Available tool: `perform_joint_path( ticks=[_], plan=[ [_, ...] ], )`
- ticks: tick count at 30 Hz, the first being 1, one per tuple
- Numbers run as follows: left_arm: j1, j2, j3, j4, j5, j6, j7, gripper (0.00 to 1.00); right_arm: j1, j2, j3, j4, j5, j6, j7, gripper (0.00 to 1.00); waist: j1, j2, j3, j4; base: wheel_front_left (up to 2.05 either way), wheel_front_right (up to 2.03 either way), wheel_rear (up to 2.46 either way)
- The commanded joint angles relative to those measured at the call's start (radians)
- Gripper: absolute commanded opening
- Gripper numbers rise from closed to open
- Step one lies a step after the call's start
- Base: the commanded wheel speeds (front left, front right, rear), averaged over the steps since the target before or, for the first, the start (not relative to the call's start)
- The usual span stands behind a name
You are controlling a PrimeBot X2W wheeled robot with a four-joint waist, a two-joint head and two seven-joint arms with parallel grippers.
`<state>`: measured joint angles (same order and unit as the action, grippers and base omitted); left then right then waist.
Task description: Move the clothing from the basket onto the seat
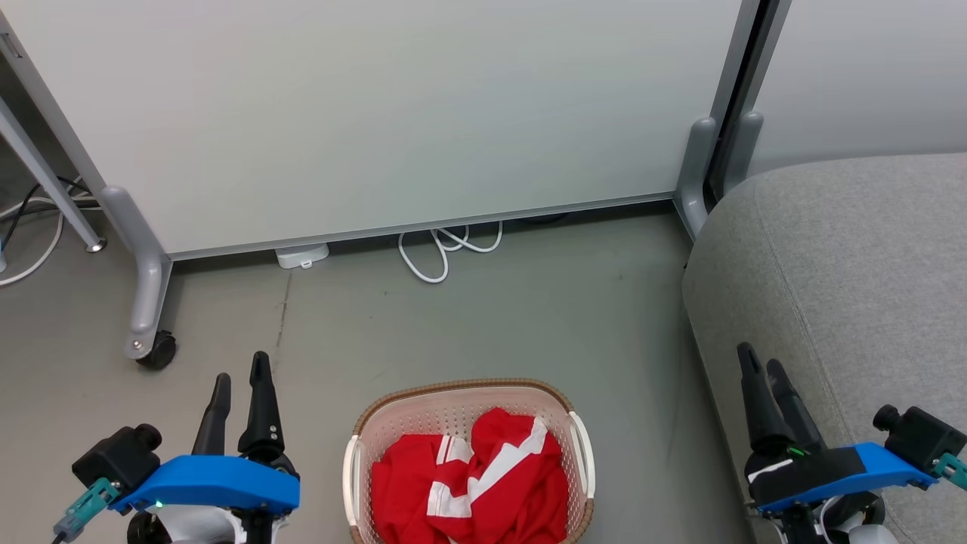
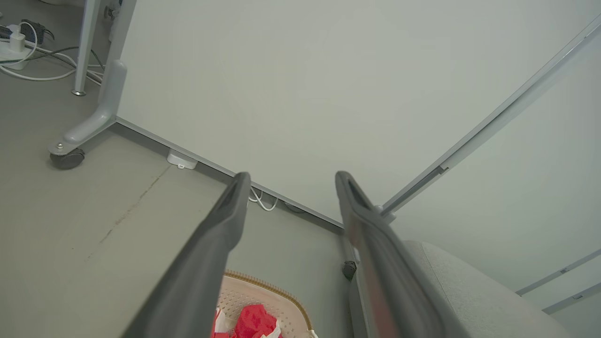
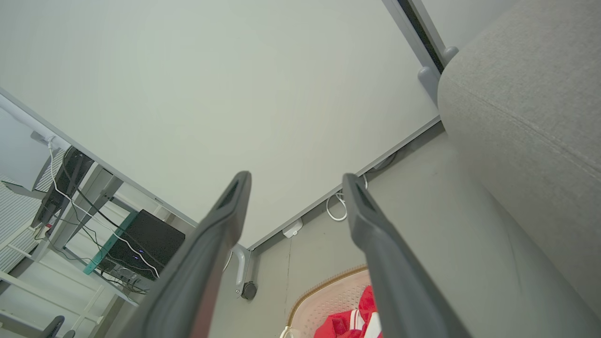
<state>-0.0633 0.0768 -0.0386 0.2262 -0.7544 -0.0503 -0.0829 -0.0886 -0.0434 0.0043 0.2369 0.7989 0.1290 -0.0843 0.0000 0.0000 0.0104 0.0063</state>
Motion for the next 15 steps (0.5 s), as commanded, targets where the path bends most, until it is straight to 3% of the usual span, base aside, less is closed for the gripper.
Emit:
perform_joint_path(
  ticks=[1,15],
  plan=[
    [-0.025,0.01,-0.007,-0.009,0.039,0.005,-0.013,1.0,-0.011,-0.006,0.005,-0.009,-0.038,0.001,-0.011,1.0,0.0,0.0,0.0,0.001,0.0,0.0,0.0],
    [-0.028,0.016,-0.04,0.0,0.191,0.014,-0.051,1.0,-0.011,-0.007,0.028,0.0,-0.185,0.002,-0.05,1.0,0.0,0.0,0.002,0.003,0.0,0.0,0.0]
  ],
)
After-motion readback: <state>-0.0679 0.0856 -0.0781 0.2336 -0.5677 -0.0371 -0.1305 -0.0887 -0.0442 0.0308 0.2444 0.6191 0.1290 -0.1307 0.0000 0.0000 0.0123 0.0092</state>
